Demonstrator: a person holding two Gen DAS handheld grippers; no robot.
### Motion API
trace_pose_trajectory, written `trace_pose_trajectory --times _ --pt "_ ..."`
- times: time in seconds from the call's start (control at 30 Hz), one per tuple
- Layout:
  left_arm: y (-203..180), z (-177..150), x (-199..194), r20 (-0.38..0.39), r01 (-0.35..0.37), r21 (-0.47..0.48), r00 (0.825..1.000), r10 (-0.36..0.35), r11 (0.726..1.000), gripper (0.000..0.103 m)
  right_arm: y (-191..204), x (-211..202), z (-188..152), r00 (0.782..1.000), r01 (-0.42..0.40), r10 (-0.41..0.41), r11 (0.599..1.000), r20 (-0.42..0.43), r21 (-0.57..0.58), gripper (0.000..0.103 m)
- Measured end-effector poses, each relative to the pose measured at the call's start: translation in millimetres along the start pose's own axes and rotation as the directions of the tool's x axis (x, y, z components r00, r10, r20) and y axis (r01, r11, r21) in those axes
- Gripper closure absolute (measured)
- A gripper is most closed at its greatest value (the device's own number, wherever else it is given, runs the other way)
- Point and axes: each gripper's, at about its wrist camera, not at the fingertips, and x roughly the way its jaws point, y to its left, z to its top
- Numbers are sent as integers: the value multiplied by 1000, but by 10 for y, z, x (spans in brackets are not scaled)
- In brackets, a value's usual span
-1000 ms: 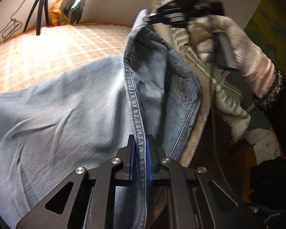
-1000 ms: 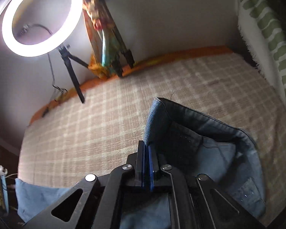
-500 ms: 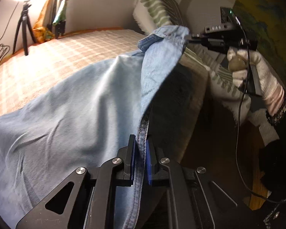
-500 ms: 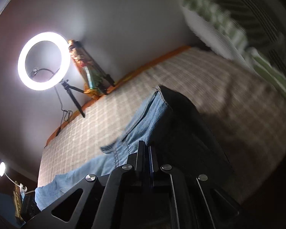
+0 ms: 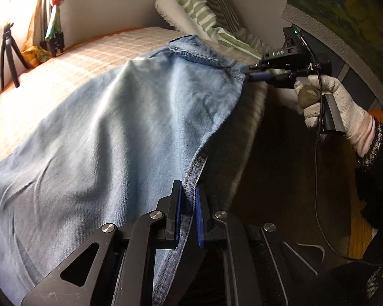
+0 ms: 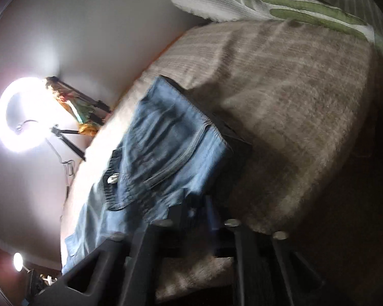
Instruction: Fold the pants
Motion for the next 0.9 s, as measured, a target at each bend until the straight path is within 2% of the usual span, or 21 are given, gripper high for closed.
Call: trace_pose_trajectory --times 0.03,0.1,0.2,0.27,0.5,0.6,0.63,0.67,0.77,0.87,0.9 --pt "4 4 -5 0 2 -5 1000 -2 1000 95 -16 12 21 1000 2 -2 1000 9 15 47" --pt "16 28 7 1 1 -14 1000 -1 1000 95 -37 45 34 999 -39 38 999 19 31 46" --pt "18 10 2 5 5 -27 1000 -5 1000 95 -69 107 56 998 -56 55 997 34 49 46" --pt "26 1 18 3 13 -40 1000 -13 999 95 -111 118 60 994 -100 96 990 52 97 37" --pt "66 -42 18 5 30 -68 1000 -30 997 95 -108 86 -84 991 -130 122 980 62 153 37" --pt "67 -37 27 1 34 -66 999 -34 997 95 -55 115 -106 990 -127 120 985 69 113 37" --pt "68 -36 27 1 34 -66 999 -34 997 95 -34 142 -89 991 -122 114 986 70 110 41" --pt "70 -37 22 2 35 -67 999 -35 997 95 -33 170 -84 991 -120 112 986 72 116 53" --pt "82 -47 -12 12 38 -77 999 -37 996 95 -47 279 -63 989 -133 122 980 80 151 75" --pt "110 -67 -88 -9 71 -108 997 -72 992 90 -14 247 -62 991 -108 95 984 97 142 88" --pt "133 -72 -159 -10 76 -128 997 -78 989 89 8 214 -53 991 -98 85 987 103 131 90"
